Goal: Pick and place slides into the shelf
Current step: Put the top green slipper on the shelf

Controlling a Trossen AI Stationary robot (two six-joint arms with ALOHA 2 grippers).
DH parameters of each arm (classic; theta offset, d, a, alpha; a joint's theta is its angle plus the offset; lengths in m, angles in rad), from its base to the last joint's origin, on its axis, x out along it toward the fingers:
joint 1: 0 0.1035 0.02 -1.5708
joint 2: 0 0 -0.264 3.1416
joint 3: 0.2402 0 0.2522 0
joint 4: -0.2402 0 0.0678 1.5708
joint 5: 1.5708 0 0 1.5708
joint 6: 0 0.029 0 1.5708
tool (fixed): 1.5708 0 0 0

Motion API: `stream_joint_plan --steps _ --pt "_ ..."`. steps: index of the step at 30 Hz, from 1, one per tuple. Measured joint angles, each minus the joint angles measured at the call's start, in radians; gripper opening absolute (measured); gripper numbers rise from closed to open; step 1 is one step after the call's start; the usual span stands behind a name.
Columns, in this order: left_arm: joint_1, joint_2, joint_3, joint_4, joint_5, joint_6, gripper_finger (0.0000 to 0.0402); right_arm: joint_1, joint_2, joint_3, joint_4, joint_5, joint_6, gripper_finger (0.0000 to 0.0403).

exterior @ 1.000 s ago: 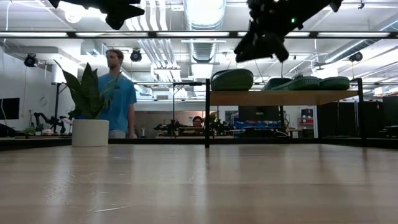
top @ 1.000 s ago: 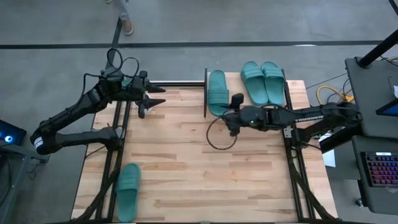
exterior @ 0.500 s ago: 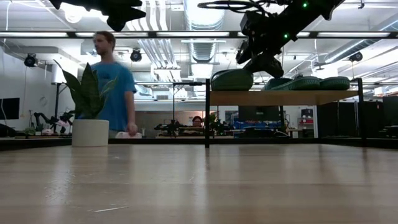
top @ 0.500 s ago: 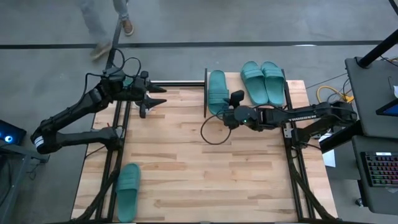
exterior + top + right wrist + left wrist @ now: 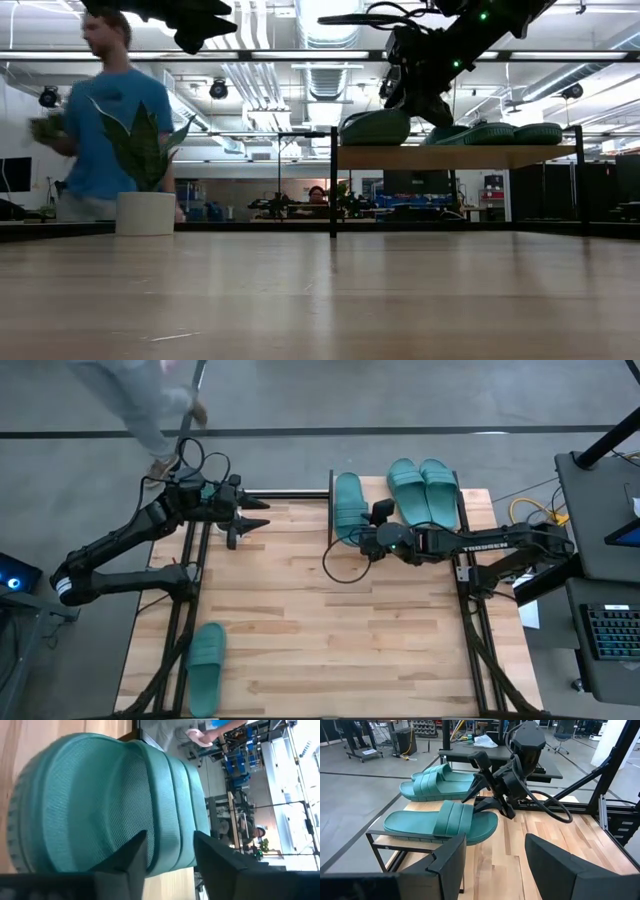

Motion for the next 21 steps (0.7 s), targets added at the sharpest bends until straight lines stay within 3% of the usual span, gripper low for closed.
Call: stream_joint_plan --steps 10,21 --pt "0.000 0.000 -0.003 0.000 0.000 0.000 0.0190 0.000 0.000 0.000 0.017 -0.053 -0.005 0.0020" --pt "0.000 -0.002 -0.031 0.001 0.000 0.001 0.0190 -0.001 0.000 0.000 0.107 -0.073 -0.082 0.0014"
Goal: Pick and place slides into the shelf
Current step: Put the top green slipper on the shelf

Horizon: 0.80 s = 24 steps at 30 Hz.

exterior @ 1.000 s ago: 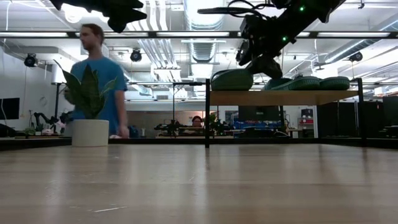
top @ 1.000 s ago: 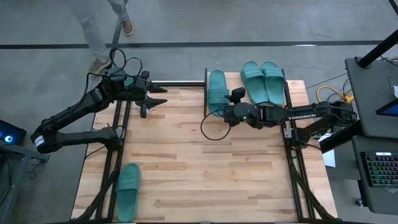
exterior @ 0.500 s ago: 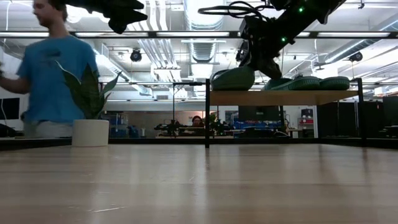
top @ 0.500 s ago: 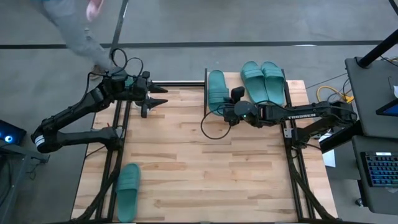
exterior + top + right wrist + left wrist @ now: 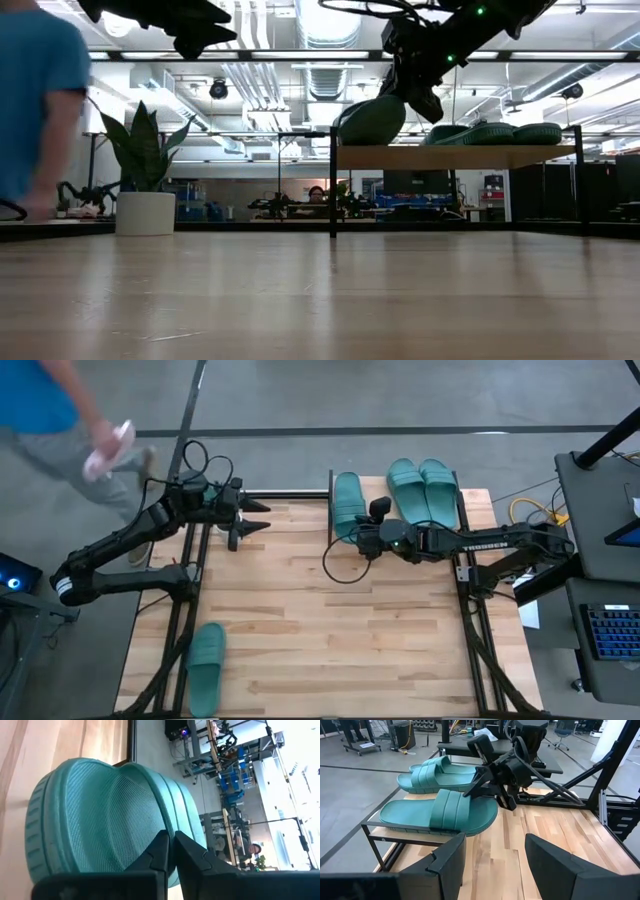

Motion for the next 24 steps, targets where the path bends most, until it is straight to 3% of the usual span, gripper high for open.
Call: stream_joint_plan --steps 15,20,24 --pt "0.000 -0.007 -0.001 0.009 0.000 0.000 0.0190 -0.027 -0.021 -0.007 0.103 -0.005 -0.024 0.0013" --pt "0.000 -0.009 -0.001 0.010 0.000 0.000 0.0190 -0.059 -0.056 -0.059 0.126 -0.023 0.014 0.0011" --pt "0.000 -0.013 -0.001 0.030 0.000 0.000 0.0190 -0.060 -0.083 -0.132 0.241 -0.037 0.007 0.0011"
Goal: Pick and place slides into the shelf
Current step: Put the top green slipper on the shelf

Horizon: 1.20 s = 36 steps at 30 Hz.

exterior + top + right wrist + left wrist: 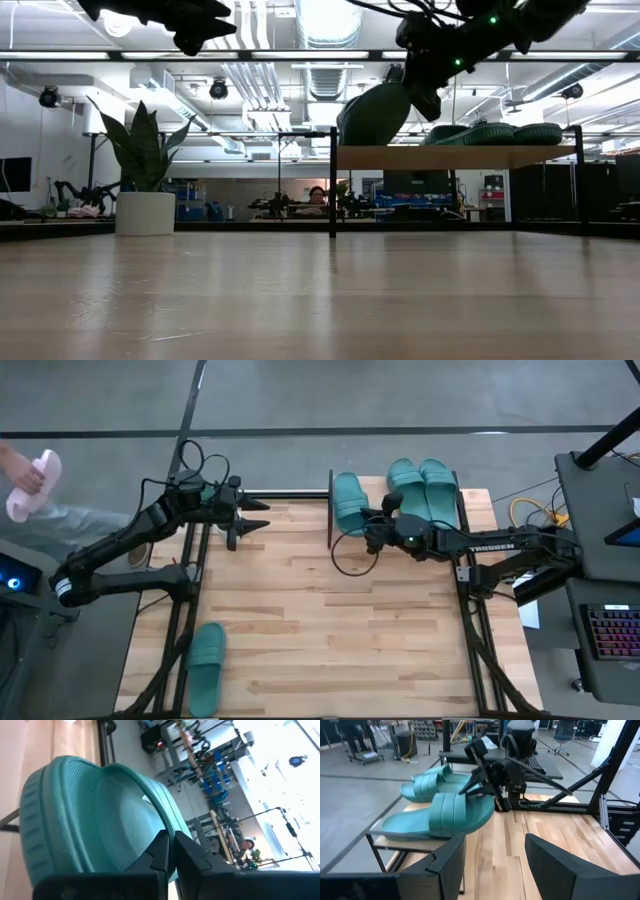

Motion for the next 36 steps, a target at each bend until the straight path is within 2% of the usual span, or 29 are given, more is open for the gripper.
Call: stream_joint_plan --steps 7,12,18,22,33,36 --pt "0.000 -0.008 0.000 0.076 0.000 -0.001 0.0190 0.000 -0.006 -0.101 0.175 -0.011 0.003 0.0011" --pt "0.000 -0.003 0.000 0.109 0.000 0.000 0.0190 0.003 -0.006 -0.117 0.186 -0.021 0.058 0.0011" --pt "0.000 -0.003 -0.010 0.110 0.000 0.000 0.0190 0.011 -0.005 -0.131 0.302 -0.018 0.038 0.0011" --pt "0.000 -0.003 -0.012 0.110 0.000 0.000 0.0190 0.011 -0.005 -0.132 0.310 -0.022 0.034 0.0011" --pt "0.000 -0.002 -0.013 0.110 0.000 0.000 0.0190 0.020 -0.005 -0.176 0.297 -0.033 0.158 0.0011" --pt "0.000 0.000 -0.013 0.110 0.000 0.000 0.0190 0.020 -0.005 -0.177 0.297 -0.068 0.190 0.0016"
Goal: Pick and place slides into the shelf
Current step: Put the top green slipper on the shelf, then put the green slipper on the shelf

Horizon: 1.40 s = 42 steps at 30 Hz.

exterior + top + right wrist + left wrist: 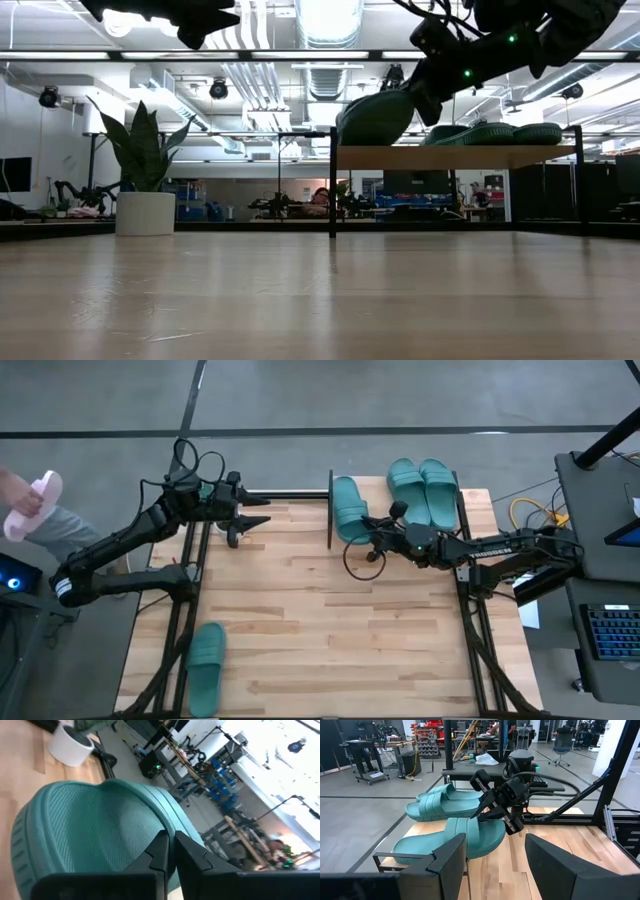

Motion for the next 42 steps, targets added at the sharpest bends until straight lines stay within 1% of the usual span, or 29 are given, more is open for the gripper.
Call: stream_joint_plan --steps 6,13,16,21,25,33,37,39,42 --pt "0.000 0.000 0.000 0.000 0.000 0.000 0.0190 0.000 0.000 0.009 -0.001 -0.012 0.071 0.0049" --pt "0.000 0.000 0.000 0.000 0.000 0.000 0.0190 0.000 0.000 0.014 -0.061 -0.013 0.174 0.0116" --pt "0.000 0.000 0.000 0.000 0.000 0.000 0.0190 0.001 0.000 0.014 -0.064 -0.013 0.191 0.0144" --pt "0.000 0.000 0.000 0.000 0.000 0.000 0.0190 0.000 0.000 0.014 -0.065 -0.010 0.228 0.0174" --pt "0.000 0.000 0.000 -0.001 0.000 0.000 0.0190 0.000 0.000 0.014 -0.066 -0.009 0.289 0.0187" --pt "0.000 0.000 0.000 -0.001 0.000 0.000 0.0190 0.000 -0.011 0.014 -0.069 -0.015 0.342 0.0198" --pt "0.000 0.000 -0.001 -0.001 0.000 0.000 0.0190 0.000 -0.032 0.015 -0.071 -0.064 0.381 0.0198" --pt "0.000 0.000 -0.001 -0.003 0.000 0.000 0.0190 0.001 -0.046 0.016 -0.069 -0.076 0.418 0.0199" --pt "0.000 0.000 -0.001 -0.006 0.000 0.000 0.0190 0.001 -0.057 0.016 -0.075 -0.081 0.428 0.0199"
